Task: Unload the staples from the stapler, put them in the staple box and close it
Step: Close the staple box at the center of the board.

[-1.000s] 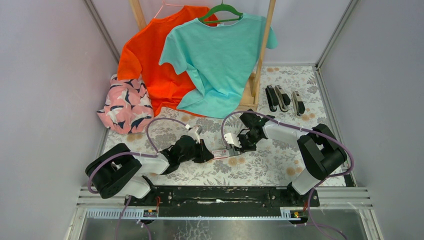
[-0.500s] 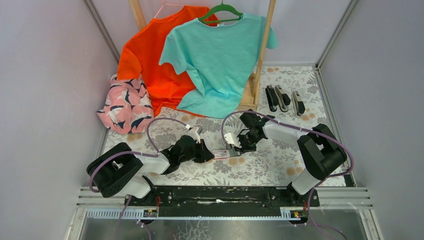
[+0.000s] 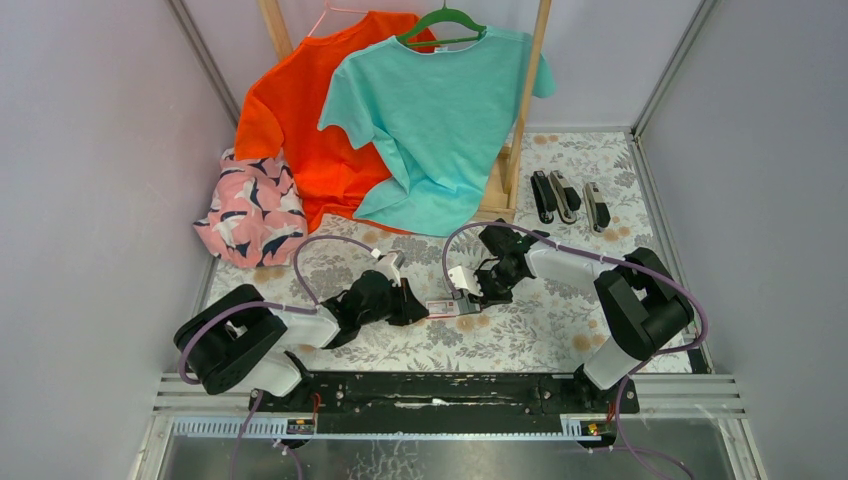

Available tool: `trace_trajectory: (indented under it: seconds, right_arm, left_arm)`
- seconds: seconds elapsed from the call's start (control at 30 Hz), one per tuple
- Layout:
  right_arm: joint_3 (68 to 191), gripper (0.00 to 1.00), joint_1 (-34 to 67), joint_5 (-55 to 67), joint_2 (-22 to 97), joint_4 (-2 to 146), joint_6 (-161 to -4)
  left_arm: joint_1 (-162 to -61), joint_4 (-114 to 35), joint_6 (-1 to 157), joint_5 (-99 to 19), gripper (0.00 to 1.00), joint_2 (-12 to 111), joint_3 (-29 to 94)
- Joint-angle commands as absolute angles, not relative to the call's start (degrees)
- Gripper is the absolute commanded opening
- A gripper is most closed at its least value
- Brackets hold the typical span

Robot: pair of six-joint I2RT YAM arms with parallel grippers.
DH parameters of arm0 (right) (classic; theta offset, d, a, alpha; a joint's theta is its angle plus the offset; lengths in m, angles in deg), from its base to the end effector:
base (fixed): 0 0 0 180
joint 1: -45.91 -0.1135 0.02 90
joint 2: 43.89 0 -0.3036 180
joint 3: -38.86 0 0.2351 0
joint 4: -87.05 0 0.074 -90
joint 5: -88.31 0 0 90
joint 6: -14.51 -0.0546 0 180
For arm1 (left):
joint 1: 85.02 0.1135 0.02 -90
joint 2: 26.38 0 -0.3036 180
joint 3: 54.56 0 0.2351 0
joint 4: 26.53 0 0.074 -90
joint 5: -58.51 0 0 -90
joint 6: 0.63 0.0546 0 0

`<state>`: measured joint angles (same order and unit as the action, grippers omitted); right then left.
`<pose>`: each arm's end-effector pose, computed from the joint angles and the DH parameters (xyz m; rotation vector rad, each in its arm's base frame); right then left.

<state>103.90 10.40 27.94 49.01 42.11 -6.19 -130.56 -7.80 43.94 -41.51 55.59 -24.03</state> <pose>0.2115 0.1841 0.1908 -2.1687 1.5357 0.5553 0.1555 -0.1720 0.1612 0.1145 2.3438 -1.0570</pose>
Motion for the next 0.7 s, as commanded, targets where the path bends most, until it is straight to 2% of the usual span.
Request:
trace_trajectory:
  seconds: [0.0,0.67]
  right_arm:
    - [104.49,0.09,9.08,32.50,48.14,42.74,-6.83]
    - [104.31,0.09,8.99,33.82,47.49,42.27,-6.57]
  left_arm:
    - [-130.46,-5.10,43.84,-42.74,0.15,56.41,-22.99]
    - [-130.46,-5.34,43.86,-42.52,0.15,56.25,-23.18]
